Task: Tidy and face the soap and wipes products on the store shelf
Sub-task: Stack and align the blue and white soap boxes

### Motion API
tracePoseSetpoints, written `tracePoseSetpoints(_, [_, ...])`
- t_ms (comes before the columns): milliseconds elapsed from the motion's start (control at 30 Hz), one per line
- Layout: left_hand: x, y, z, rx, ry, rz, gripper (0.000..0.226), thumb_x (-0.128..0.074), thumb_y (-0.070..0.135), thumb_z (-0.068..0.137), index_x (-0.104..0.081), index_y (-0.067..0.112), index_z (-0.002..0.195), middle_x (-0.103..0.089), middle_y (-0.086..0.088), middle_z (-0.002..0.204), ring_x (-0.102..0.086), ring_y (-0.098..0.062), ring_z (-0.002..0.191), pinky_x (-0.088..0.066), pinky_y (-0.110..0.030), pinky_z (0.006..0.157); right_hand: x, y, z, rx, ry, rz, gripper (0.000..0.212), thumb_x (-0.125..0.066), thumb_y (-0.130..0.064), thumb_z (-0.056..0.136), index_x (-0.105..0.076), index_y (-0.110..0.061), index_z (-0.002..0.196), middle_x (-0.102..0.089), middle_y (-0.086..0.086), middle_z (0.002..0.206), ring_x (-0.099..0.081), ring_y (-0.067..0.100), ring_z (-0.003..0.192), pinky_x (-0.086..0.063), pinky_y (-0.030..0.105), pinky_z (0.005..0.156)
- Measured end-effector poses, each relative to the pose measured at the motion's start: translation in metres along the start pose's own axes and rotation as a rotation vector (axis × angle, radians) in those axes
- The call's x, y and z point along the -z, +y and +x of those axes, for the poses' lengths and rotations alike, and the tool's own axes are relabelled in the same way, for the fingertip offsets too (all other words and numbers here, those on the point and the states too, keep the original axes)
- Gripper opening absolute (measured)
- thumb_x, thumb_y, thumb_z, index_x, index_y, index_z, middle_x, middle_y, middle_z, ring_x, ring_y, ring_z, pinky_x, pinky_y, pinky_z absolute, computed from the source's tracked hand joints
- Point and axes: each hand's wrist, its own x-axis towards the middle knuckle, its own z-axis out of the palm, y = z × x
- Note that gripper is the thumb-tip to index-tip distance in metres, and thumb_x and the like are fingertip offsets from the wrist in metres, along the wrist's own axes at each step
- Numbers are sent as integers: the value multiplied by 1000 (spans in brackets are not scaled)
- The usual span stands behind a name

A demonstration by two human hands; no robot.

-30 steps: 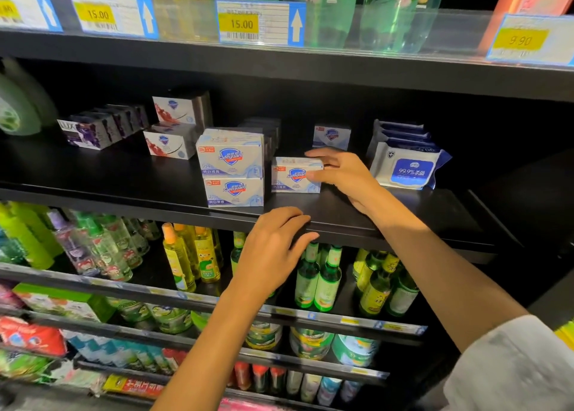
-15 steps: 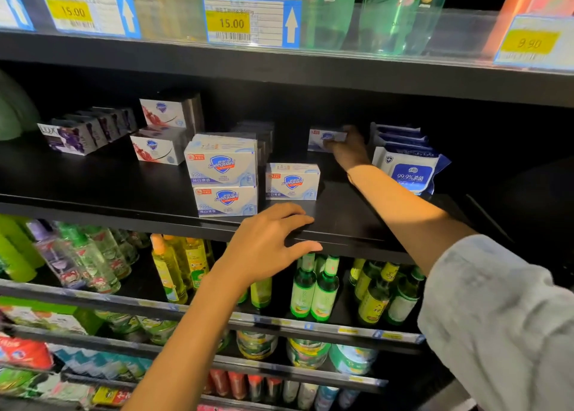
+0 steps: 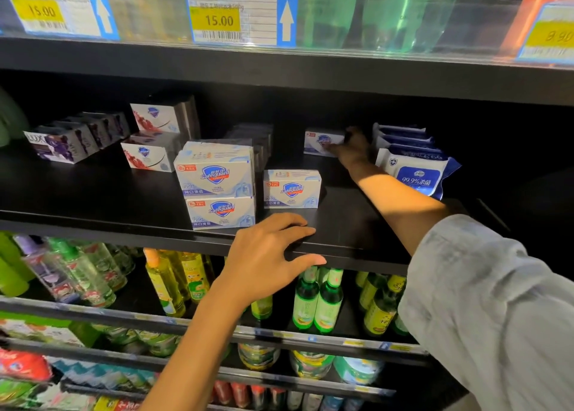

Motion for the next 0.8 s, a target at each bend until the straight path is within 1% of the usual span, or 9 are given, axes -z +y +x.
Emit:
tracePoseSetpoints(67, [0, 0, 0, 4, -14, 5, 64, -52, 80, 85, -75, 36, 125, -66, 21, 129, -59, -1, 121, -60, -33, 83, -1, 2, 3, -5, 4, -27, 61, -90, -17, 80, -60, -6, 133, -66, 14, 136, -59, 28, 131, -47, 37, 111])
tracePoseSetpoints(200, [2, 2, 0, 7, -16, 10, 65, -50, 81, 86, -75, 36, 125, -66, 21, 129, -59, -2, 121, -59, -32, 83, 1, 1, -3, -5, 6, -54, 54, -88, -19, 83, -58, -8, 127, -65, 13, 130, -60, 27, 125, -50, 37, 105])
tracePoseSetpoints(267, [2, 2, 1, 11, -18, 8, 65, -50, 81, 85, -75, 36, 125, -66, 20, 129, -59, -2, 121, -59, -33, 84, 1, 2, -10, 22, 13, -50, 51, -88, -18, 83, -56, -7, 122, -65, 11, 121, -61, 27, 121, -50, 34, 97])
tracePoseSetpoints(333, [2, 2, 1, 18, -21, 6, 65, -51, 81, 85, -75, 36, 125, -66, 21, 129, -59, -2, 121, -59, -34, 85, 3, 1, -18, 37, 29, -39, 49, -87, -14, 83, -55, -6, 120, -61, 7, 113, -61, 26, 119, -46, 29, 87])
tracePoseSetpoints(433, [3, 2, 1, 33, -42, 3, 65, -51, 82, 84, -74, 38, 125, -65, 23, 130, -58, -1, 122, -58, -33, 87, 5, -2, -31, 52, -31, -47, 49, -83, -14, 88, -54, -4, 127, -60, 8, 121, -56, 19, 119, -38, 21, 88])
tracePoseSetpoints(533, [6, 5, 2, 45, -77, 5, 65, -54, 82, 84, -73, 38, 128, -63, 23, 132, -56, -1, 125, -55, -32, 90, 8, -7, -48, 52, -52, -197, 48, -76, -37, 94, -59, -10, 130, -62, 10, 128, -58, 24, 123, -34, 24, 90])
tracePoseSetpoints(600, [9, 7, 2, 52, -101, 1, 62, -58, 78, 85, -72, 37, 130, -62, 23, 135, -55, -1, 127, -54, -32, 93, 16, -10, -60, 56, -39, -231, 53, -76, -47, 92, -62, -13, 131, -64, 11, 131, -60, 29, 124, -41, 28, 93])
tracePoseSetpoints(700, [11, 10, 3, 54, -119, 8, 61, -60, 75, 86, -71, 37, 132, -62, 22, 137, -53, -1, 129, -51, -30, 94, 37, -13, -86, 41, -8, -294, 56, -74, -46, 94, -60, -14, 137, -63, 12, 137, -59, 32, 127, -46, 34, 100])
tracePoseSetpoints(800, [13, 13, 3, 66, -135, 8, 63, -59, 76, 85, -70, 37, 133, -61, 23, 137, -53, 0, 128, -47, -26, 92, 56, -9, -115, 60, 86, -193, 49, -78, -37, 92, -63, -16, 134, -67, 11, 129, -63, 29, 120, -45, 27, 88])
